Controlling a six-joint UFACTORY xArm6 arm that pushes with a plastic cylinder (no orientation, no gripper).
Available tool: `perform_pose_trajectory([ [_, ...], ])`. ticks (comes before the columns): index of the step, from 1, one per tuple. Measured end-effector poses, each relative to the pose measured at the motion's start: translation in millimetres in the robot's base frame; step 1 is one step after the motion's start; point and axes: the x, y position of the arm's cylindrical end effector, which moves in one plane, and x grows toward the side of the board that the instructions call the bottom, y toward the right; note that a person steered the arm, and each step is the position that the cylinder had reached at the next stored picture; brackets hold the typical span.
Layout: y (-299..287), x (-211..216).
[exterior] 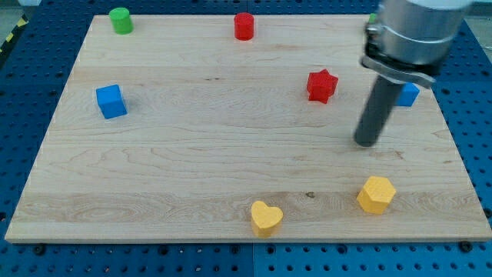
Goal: Push the hexagon towards the bottom left corner of the board
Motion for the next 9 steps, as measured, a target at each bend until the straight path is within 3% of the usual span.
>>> perform_pose_trajectory([
  [2,59.2,94.9],
  [3,37.8,107.1],
  [5,-38.7,92.7],
  [8,-17.4,75.1],
  [9,-17.4,45.3],
])
